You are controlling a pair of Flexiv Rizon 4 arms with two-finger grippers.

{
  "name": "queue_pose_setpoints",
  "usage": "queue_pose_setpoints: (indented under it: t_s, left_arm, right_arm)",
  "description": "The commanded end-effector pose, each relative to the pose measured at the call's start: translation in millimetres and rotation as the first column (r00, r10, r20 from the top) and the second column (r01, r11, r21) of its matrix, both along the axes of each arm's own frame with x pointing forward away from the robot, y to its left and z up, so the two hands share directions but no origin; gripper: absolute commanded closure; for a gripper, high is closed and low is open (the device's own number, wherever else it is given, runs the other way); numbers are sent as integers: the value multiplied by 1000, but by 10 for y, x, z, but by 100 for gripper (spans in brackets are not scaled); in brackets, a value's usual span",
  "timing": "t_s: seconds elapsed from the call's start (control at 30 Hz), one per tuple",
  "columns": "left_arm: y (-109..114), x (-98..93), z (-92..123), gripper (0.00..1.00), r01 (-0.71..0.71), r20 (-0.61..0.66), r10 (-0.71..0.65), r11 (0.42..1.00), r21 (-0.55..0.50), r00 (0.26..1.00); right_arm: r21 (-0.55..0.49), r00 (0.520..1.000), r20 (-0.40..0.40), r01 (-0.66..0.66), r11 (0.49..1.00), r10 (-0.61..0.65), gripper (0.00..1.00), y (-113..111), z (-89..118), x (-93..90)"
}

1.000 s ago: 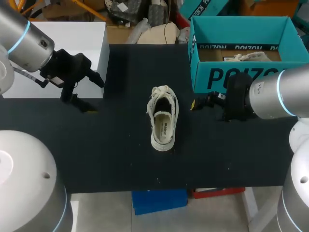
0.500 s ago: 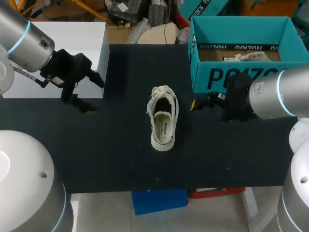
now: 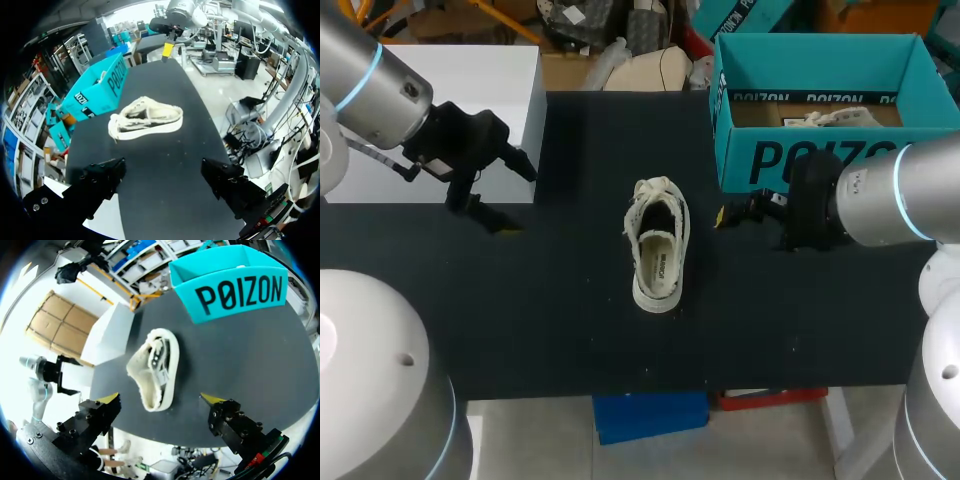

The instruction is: Take the shoe out of the shoebox, open the shoe tongue, remove and reinsert the insole, then place the shoe into the shoebox

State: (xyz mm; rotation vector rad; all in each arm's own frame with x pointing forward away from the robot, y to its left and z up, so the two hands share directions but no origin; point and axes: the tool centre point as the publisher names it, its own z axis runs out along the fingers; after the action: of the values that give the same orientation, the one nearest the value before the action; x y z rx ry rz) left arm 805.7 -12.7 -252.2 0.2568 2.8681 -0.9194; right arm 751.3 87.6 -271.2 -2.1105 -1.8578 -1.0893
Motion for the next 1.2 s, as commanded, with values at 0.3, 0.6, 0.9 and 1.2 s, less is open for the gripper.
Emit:
queue_pose_setpoints:
  t_s: [0.3, 0.6, 0.9, 1.2]
  left_arm:
    - [-6, -5, -3, 0, -2, 0, 2, 1000, 5, 1000]
    - [-6, -5, -3, 0, -2, 0, 2, 1000, 5, 1000]
    - [-6, -5, -3, 0, -2, 0, 2, 1000, 5, 1000]
    - [-6, -5, -3, 0, -2, 0, 2, 1000, 5, 1000]
  right_arm:
    - [-15, 1000, -5, -23, 1000, 23, 0, 24, -13, 66]
    - [-335, 957, -264, -205, 920, 117, 0, 51, -45, 428]
    - [-425, 927, -355, -274, 863, 120, 0, 246, -194, 573]
    - [-474, 931, -346, -280, 835, 116, 0, 507, -369, 769]
